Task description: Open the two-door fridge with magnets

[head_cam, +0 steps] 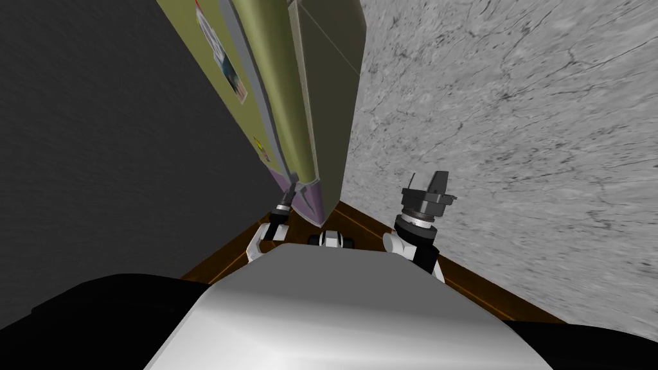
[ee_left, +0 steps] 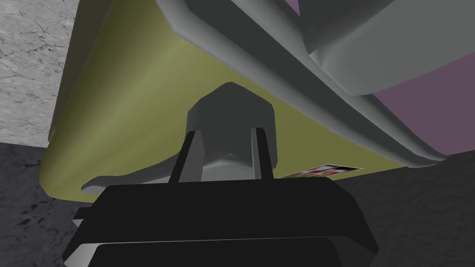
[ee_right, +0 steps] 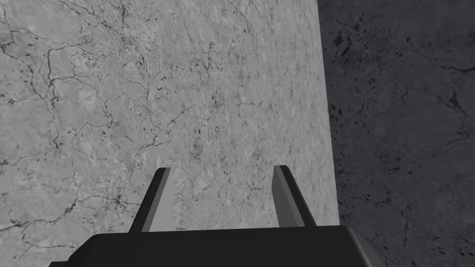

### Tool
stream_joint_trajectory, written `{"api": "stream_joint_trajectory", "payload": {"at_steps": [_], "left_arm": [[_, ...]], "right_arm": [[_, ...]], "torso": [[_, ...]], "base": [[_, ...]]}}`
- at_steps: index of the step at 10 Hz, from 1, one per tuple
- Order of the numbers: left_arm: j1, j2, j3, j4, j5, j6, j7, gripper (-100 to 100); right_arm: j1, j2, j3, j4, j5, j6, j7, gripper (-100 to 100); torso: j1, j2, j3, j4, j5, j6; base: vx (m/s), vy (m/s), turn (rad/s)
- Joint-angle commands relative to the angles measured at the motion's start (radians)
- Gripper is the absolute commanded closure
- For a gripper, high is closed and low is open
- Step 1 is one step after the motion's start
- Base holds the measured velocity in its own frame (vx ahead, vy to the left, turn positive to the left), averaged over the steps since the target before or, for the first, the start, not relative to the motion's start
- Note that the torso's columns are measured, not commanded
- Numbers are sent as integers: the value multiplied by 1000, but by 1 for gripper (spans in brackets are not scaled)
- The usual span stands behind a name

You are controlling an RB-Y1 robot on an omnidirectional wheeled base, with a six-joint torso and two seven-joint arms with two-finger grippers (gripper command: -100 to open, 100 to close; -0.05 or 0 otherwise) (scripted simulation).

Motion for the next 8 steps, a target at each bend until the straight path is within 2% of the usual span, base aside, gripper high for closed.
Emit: {"api": "stream_joint_trajectory", "payload": {"at_steps": [1,3,4,6,7,8], "left_arm": [[10,31,-18,-22,4,-18,19,100],[30,71,-45,-49,9,-33,43,100],[30,71,-45,-49,9,-33,43,100],[30,71,-45,-49,9,-33,43,100],[40,91,-58,-62,11,-40,54,100],[51,111,-72,-75,14,-47,66,100]], "right_arm": [[0,0,0,0,0,0,0,0],[0,0,0,0,0,0,0,0],[0,0,0,0,0,0,0,0],[0,0,0,0,0,0,0,0],[0,0,0,0,0,0,0,0],[0,0,0,0,0,0,0,0]], "torso": [[-2,-3,-2,1,-1,-2],[-1,-10,-7,3,-4,-1],[-1,-17,-12,4,-5,-2],[-11,-21,-16,1,-7,-1],[-15,-22,-16,1,-9,0],[-7,-17,-14,3,-7,1]], "base": [[-190,257,-55],[-131,363,-130],[-139,227,-44],[-74,67,27],[-45,135,-66],[-121,302,-156]]}}
